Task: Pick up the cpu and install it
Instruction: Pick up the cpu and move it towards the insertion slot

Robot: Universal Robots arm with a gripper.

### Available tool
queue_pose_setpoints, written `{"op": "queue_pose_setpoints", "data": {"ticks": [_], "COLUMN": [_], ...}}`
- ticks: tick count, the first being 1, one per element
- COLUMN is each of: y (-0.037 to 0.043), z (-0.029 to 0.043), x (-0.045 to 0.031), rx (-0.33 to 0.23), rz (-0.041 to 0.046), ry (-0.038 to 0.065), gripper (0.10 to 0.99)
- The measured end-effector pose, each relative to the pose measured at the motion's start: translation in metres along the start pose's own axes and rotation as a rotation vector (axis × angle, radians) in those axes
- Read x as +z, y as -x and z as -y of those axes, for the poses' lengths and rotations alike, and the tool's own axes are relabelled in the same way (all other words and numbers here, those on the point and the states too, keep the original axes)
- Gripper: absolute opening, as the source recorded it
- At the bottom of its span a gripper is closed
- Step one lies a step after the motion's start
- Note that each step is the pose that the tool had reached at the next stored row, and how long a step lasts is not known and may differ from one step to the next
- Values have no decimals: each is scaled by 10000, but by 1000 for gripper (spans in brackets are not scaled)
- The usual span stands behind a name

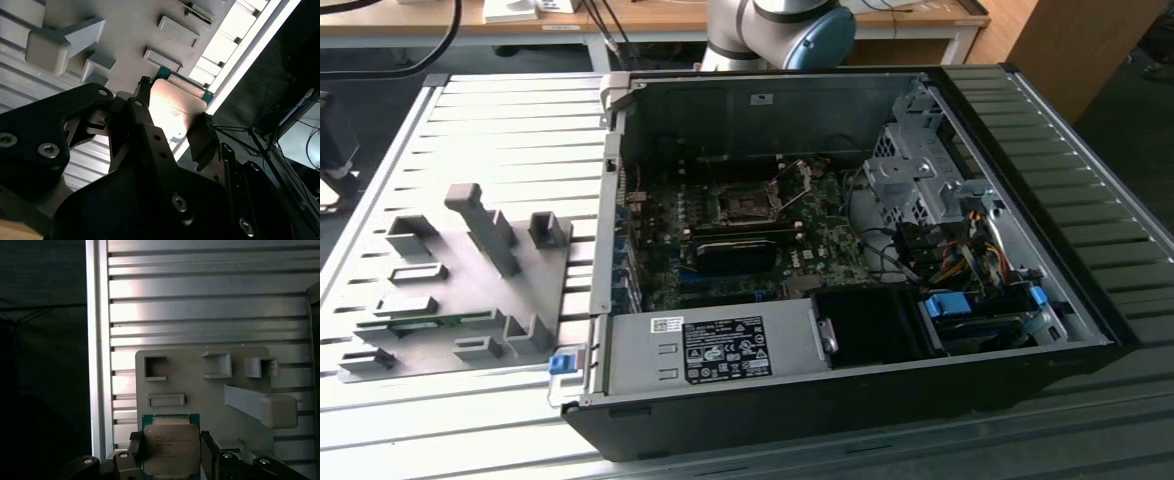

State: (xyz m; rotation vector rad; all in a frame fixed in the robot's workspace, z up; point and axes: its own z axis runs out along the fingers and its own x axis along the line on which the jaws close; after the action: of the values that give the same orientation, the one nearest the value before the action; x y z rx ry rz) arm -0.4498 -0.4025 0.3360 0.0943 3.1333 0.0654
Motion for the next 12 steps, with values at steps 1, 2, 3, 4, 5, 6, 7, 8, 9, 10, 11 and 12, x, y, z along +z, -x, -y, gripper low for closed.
{"op": "queue_pose_setpoints", "data": {"ticks": [1, 2, 3, 4, 5, 6, 7, 8, 9, 10, 11, 12], "y": [0, 0, 0, 0, 0, 0, 0, 0, 0, 0, 0, 0], "z": [-1, -2, -3, -4, -5, -7, -8, -9, -11, -12, -14, -15], "x": [-8, -15, -22, -29, -36, -44, -52, -60, -68, -75, -82, -89], "rx": [0, 0, 0, 1, 1, 1, 1, 1, 2, 2, 2, 2], "rz": [0, 0, 0, 0, 0, 1, 0, 0, -1, -1, 1, 0], "ry": [0, 0, 0, 0, -1, 0, 0, 0, 0, -1, 0, 0], "gripper": [545, 545, 545, 545, 545, 545, 545, 545, 545, 545, 545, 545]}}
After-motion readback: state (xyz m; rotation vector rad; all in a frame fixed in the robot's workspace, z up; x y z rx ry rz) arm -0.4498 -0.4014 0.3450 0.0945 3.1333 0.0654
